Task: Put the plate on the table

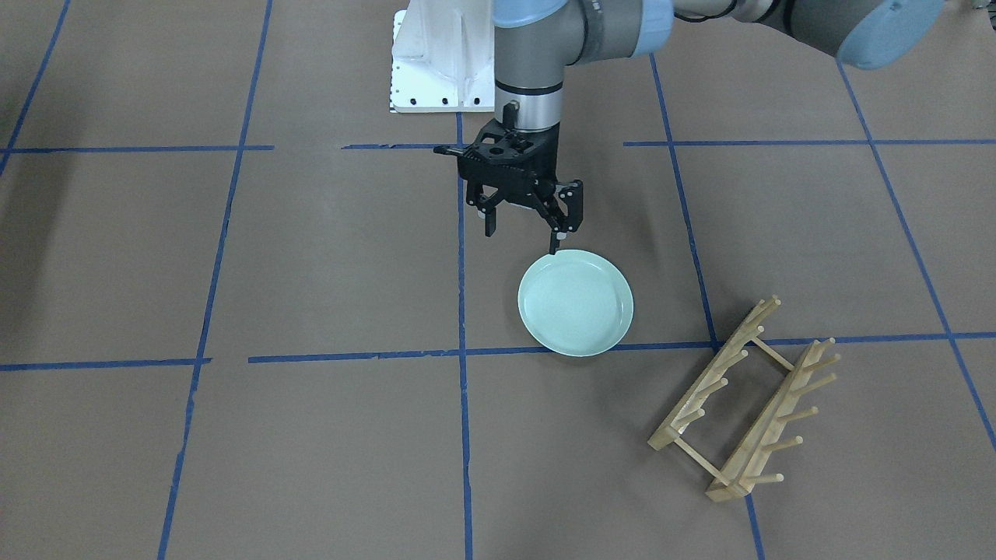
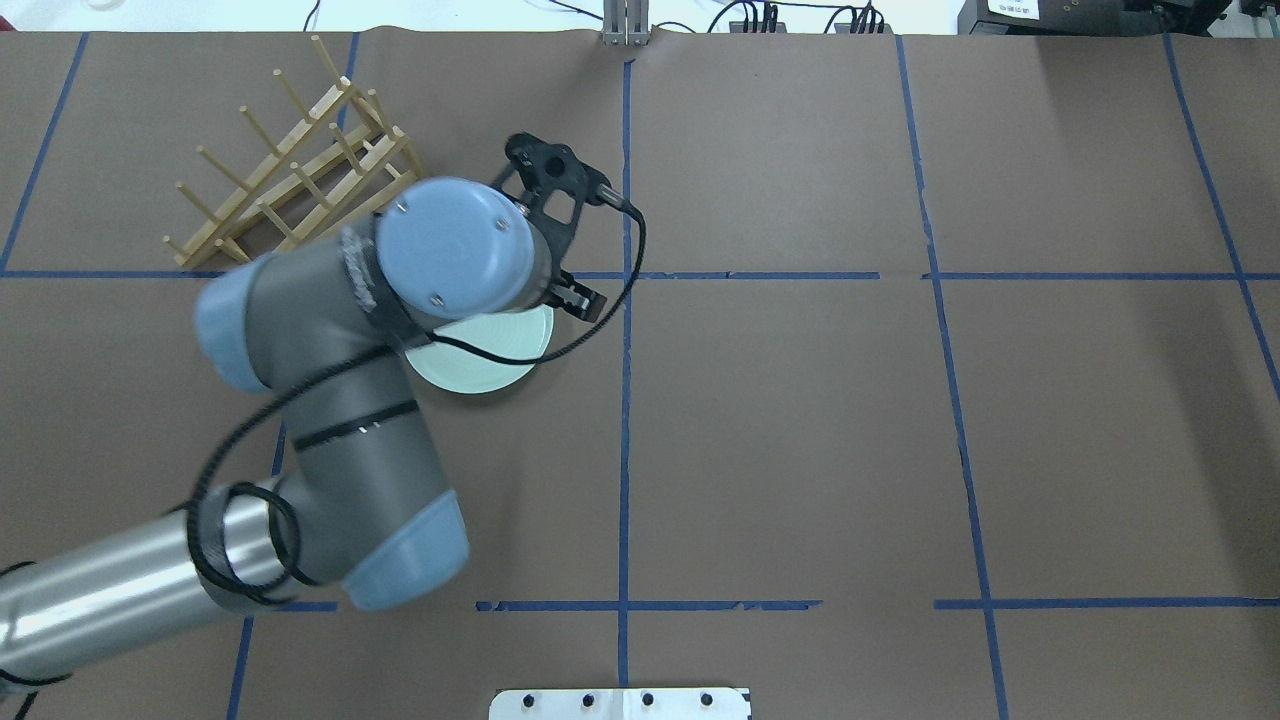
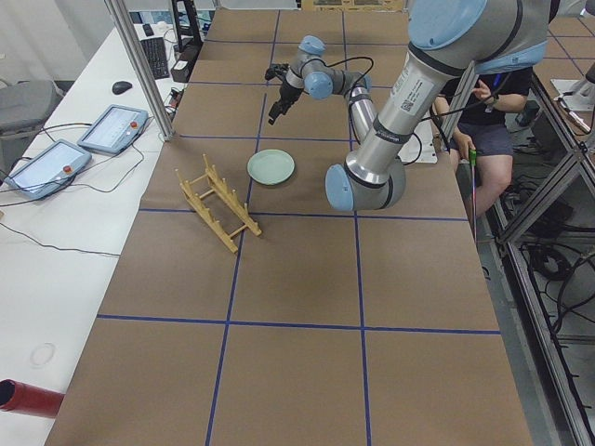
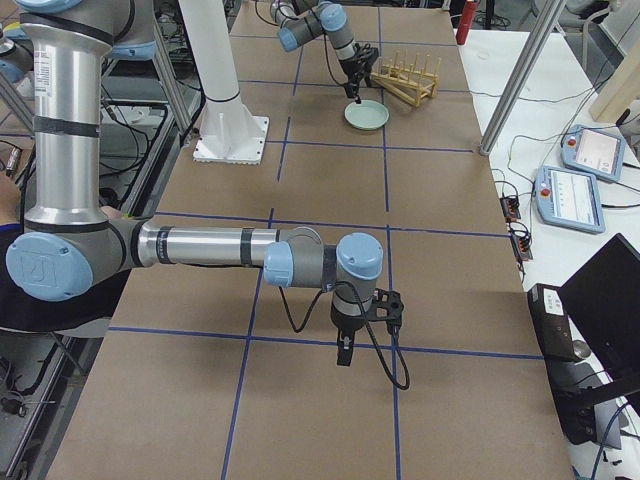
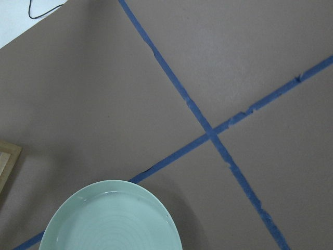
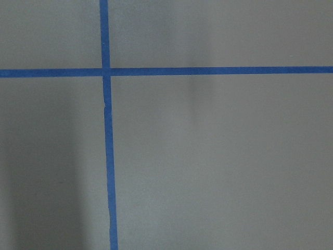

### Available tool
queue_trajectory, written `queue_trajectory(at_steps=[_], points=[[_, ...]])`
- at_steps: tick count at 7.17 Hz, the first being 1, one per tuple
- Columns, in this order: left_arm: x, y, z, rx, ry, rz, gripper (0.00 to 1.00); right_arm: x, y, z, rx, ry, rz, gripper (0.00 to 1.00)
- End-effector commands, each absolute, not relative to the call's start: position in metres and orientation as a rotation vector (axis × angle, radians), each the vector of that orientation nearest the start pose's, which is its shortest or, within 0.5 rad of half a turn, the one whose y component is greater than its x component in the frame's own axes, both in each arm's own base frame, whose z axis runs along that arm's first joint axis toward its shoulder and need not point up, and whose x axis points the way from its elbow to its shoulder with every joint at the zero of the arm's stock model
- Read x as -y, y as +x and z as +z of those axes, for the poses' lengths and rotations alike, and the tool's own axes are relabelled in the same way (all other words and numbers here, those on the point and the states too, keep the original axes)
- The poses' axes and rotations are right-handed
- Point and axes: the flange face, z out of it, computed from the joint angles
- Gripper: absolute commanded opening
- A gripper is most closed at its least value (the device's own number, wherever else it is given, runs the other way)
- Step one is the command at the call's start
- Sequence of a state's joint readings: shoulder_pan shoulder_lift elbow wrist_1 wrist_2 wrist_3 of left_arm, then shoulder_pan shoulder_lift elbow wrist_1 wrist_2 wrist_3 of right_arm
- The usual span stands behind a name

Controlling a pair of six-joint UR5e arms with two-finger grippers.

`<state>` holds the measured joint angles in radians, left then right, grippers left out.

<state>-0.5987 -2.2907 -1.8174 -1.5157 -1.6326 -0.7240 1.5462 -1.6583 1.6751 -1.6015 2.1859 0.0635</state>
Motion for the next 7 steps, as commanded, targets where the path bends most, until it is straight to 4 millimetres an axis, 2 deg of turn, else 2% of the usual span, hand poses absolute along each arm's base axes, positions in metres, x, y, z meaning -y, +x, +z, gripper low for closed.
queue_trajectory(at_steps=[1,2,3,4,5,7], points=[[0.525,0.33,0.16,-0.85,0.449,0.166,1.0,0.455,0.065,0.662,0.614,-0.041,0.043,1.0],[0.552,0.26,0.178,-0.883,0.413,0.111,1.0,0.455,0.065,0.662,0.614,-0.041,0.043,1.0],[0.568,0.191,0.229,-0.869,0.378,0.121,1.0,0.455,0.065,0.662,0.614,-0.041,0.043,1.0],[0.568,0.138,0.292,-0.809,0.375,0.175,1.0,0.455,0.065,0.662,0.614,-0.041,0.043,1.0],[0.563,0.096,0.349,-0.751,0.354,0.196,1.0,0.455,0.065,0.662,0.614,-0.041,0.043,1.0],[0.535,0.015,0.474,-0.687,0.235,0.166,1.0,0.455,0.065,0.662,0.614,-0.04,0.041,1.0]])
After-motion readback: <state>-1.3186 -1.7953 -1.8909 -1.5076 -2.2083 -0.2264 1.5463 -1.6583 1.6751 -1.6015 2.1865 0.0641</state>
